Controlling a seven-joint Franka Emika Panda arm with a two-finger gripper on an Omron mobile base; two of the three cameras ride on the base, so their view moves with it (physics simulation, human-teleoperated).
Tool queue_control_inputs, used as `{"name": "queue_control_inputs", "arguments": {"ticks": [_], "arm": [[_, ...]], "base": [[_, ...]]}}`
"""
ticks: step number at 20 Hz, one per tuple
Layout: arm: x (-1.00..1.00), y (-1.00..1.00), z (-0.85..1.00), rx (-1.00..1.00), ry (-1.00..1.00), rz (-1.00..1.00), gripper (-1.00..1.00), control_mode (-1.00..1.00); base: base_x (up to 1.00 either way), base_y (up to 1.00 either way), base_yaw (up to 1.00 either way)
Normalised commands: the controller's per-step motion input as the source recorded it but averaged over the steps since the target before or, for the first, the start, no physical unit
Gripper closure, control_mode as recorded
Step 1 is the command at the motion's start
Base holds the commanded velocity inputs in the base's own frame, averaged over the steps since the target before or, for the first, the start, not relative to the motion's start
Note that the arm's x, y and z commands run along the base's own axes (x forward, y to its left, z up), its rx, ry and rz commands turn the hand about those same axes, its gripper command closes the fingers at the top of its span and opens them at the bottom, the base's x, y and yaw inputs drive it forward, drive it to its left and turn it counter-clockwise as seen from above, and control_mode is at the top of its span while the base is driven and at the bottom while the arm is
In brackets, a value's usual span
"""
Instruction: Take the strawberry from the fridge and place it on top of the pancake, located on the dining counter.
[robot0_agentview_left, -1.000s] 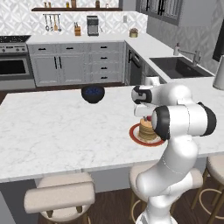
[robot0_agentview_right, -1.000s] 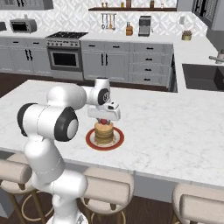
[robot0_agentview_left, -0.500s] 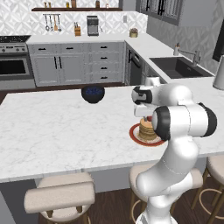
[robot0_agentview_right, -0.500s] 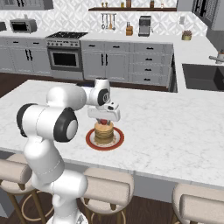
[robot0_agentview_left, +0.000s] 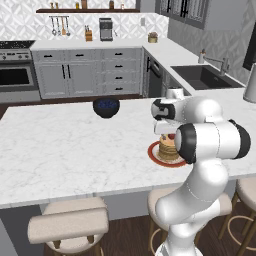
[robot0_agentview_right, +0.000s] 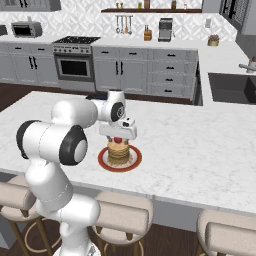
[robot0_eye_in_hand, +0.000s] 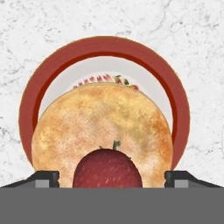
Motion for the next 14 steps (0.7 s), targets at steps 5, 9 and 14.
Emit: {"name": "queue_control_inputs", "arguments": {"ticks": [5,9,14], "arm": [[-0.06,0.00,0.05,0.00,0.00,0.00,-1.00,-1.00],[-0.01,0.00,0.32,0.00,0.00,0.00,-1.00,-1.00],[0.00,0.00,0.27,0.00,0.00,0.00,-1.00,-1.00]], "base": [[0.00,0.00,0.00],[0.00,0.00,0.00],[0.00,0.00,0.00]]}}
